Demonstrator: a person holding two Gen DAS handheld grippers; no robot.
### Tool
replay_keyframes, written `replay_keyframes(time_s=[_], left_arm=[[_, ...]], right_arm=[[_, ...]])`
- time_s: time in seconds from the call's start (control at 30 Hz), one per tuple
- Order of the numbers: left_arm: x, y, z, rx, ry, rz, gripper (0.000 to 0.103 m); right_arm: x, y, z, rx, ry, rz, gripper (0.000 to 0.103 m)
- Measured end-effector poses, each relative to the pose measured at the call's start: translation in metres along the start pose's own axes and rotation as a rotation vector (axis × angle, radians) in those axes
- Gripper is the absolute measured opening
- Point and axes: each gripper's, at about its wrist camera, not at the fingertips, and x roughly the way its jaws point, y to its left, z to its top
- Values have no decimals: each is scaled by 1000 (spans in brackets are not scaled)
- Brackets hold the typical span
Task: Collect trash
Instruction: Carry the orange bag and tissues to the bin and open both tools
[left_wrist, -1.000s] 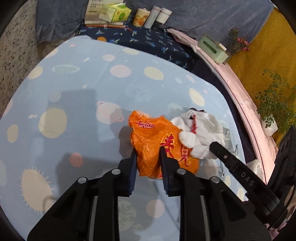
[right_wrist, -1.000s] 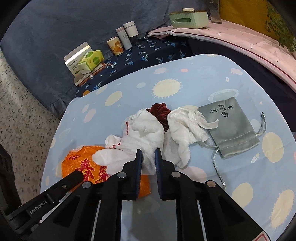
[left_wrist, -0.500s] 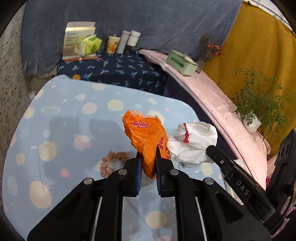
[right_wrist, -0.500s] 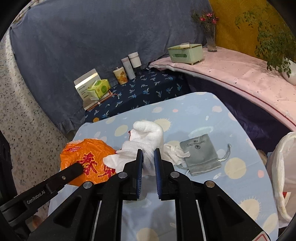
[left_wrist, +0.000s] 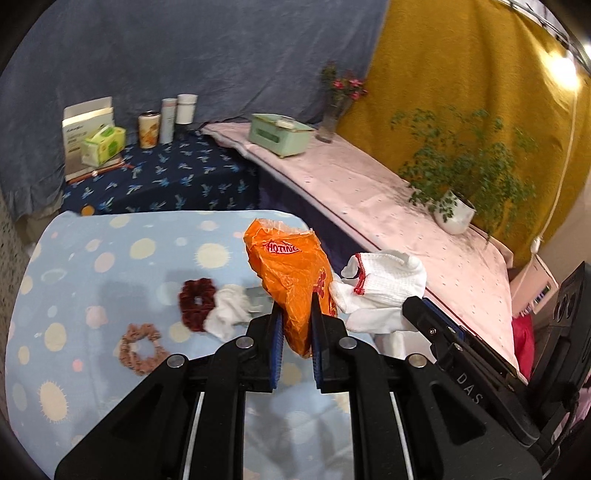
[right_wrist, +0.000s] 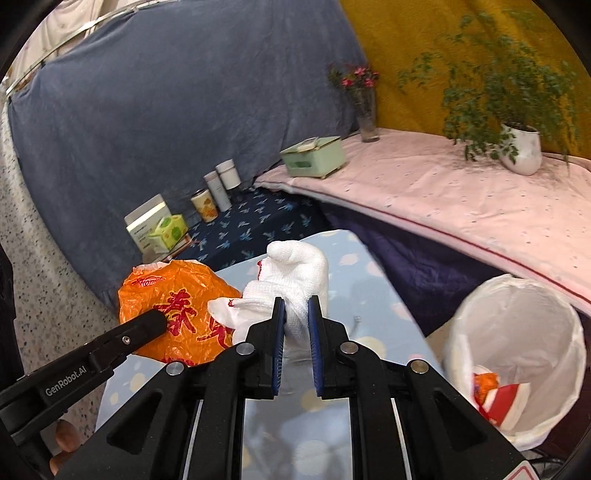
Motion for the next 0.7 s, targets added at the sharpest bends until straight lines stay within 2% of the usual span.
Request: replay_keyframes(time_s=[0.37,0.7], left_arm=[[25,-101,-15,147,47,-95,12],[59,-175,-34,259,109,-160,12]], right_arm=[[-40,-95,-3,116,-49,-114,12],[-55,-167,-16,217,-52,-200,12]])
